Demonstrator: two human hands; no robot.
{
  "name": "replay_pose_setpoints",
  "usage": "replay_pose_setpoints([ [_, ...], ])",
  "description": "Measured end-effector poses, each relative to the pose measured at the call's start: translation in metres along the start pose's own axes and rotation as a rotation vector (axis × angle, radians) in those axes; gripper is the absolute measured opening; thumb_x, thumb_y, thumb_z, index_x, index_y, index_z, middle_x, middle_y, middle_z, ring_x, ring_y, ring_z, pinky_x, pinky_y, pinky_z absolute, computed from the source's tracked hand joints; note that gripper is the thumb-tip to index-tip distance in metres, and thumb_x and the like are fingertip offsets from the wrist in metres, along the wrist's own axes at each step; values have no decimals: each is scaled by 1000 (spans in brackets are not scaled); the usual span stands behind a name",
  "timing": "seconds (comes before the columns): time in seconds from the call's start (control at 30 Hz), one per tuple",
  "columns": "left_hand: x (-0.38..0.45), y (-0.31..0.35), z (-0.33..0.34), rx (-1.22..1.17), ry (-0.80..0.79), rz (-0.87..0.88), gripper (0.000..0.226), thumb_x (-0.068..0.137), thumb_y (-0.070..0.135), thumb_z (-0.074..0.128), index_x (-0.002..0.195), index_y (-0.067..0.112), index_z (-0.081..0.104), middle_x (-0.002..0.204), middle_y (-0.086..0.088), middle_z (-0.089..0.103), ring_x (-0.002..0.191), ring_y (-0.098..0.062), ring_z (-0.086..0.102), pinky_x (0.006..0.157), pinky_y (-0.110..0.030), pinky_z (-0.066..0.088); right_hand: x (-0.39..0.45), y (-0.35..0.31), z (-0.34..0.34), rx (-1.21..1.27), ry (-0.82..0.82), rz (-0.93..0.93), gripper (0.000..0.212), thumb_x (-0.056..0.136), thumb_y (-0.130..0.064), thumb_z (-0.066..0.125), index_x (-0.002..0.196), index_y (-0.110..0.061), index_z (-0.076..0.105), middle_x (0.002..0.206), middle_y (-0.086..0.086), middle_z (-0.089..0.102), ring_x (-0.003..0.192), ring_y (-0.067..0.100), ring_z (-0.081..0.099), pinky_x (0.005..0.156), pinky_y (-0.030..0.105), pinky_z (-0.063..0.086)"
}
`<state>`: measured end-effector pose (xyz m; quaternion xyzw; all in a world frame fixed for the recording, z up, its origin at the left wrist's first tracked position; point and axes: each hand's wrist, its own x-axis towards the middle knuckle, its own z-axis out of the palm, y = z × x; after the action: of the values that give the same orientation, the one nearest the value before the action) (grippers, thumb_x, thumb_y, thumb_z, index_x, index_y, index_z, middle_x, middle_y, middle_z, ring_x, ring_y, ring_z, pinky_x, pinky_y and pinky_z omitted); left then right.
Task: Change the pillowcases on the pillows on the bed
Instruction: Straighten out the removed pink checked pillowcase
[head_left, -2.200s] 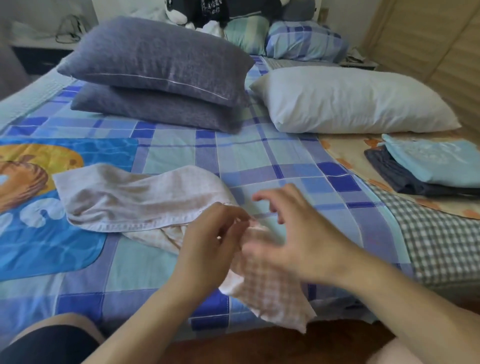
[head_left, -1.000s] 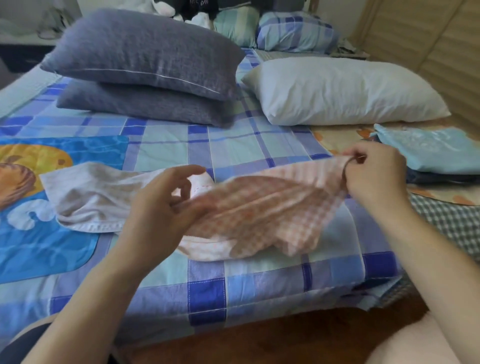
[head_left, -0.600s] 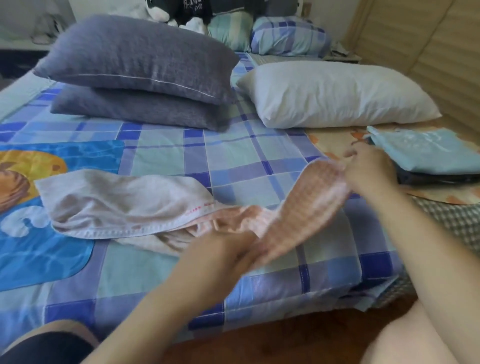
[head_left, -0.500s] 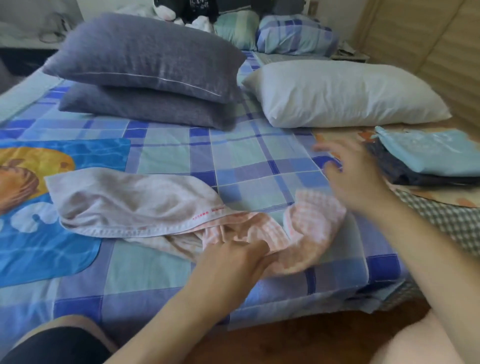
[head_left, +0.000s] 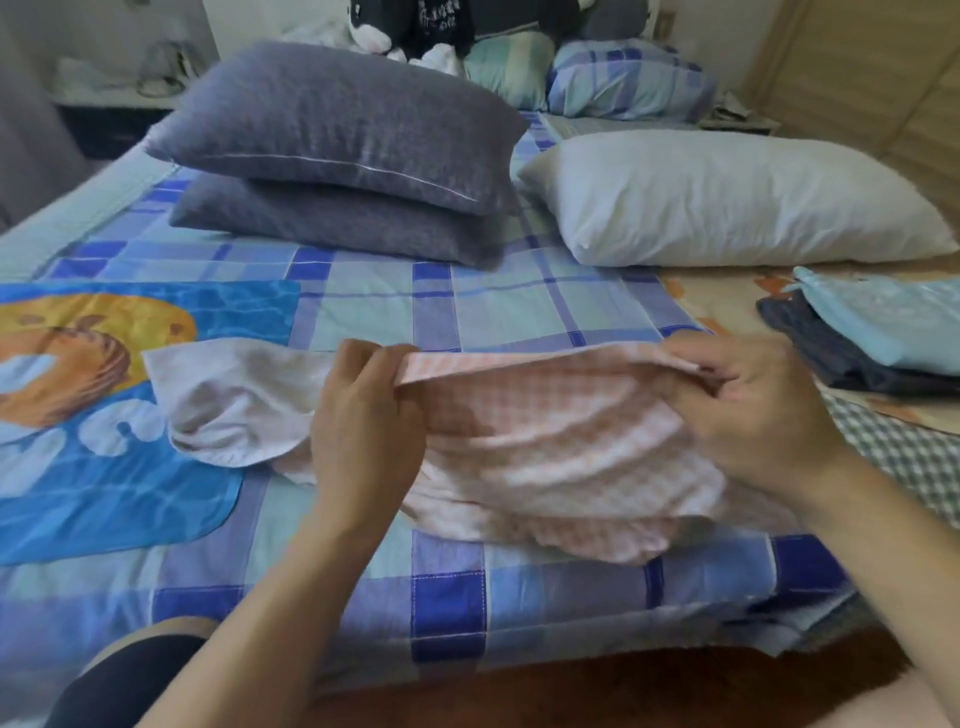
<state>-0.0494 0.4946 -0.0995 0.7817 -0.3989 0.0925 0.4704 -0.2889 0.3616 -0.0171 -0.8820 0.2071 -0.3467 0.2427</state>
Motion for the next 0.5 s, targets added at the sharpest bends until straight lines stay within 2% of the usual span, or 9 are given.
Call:
replay_pose_setpoints([
  [0.1,11,10,-10,-93,130,61,28,85,2,51,105,12,69,94,-2,71,86,-20,61,73,-24,39,18,22,-11,-246,191,61,28,96,-26,67,71,-13,71,57,10,53,57,28,50,54,38,36],
  [0.13,12,17,-14,-64,112,110,27,86,1,52,105,12,69,91,-3,72,84,-20,60,71,-25,37,23,33,-15,-354,246,74,34,97,-26,65,68,-9,66,57,10,49,58,32,49,53,41,32],
  [0.2,22,30,-19,32,2,140,22,91,6,54,103,17,68,85,-5,73,81,-28,61,66,-32,37,31,56,-25,-514,332,143,30,95,-20,60,68,-9,58,64,6,43,62,37,50,54,39,25],
  [0.27,43,41,-23,35,-104,71,15,99,19,53,93,22,66,73,-2,69,78,-30,63,66,-36,44,40,71,-35,-607,363,356,16,89,-17,54,81,-8,64,82,13,52,81,42,54,63,40,36],
  [0.3,51,48,-25,-32,-164,39,18,101,21,53,87,22,64,68,3,65,75,-24,63,66,-34,47,43,70,-36,-670,309,484,23,86,-16,53,100,-7,69,100,19,57,96,43,53,75,45,43],
  [0.33,57,59,-26,-131,-233,34,20,101,21,55,82,23,63,66,5,62,71,-17,62,65,-31,47,46,67,-33,-712,210,533,40,85,-16,55,124,-12,65,119,20,57,109,44,49,90,47,42],
  [0.37,60,74,-26,-229,-309,68,19,99,19,57,83,24,64,67,5,63,67,-12,59,64,-30,48,49,58,-28,-671,116,464,55,84,-18,59,138,-15,56,133,18,52,120,42,44,101,47,37],
  [0.43,60,106,-24,-326,-443,222,15,94,16,58,89,26,67,74,6,68,68,-8,60,68,-31,51,48,25,-7,-364,-54,188,68,82,-22,73,145,-23,47,141,5,52,130,28,43,109,36,33],
  [0.5,55,130,-19,-381,-479,342,18,94,13,59,93,30,66,80,8,70,76,-10,65,75,-33,54,38,-10,12,-13,-197,60,54,85,-10,73,127,-38,53,124,-14,62,117,0,53,98,19,41],
])
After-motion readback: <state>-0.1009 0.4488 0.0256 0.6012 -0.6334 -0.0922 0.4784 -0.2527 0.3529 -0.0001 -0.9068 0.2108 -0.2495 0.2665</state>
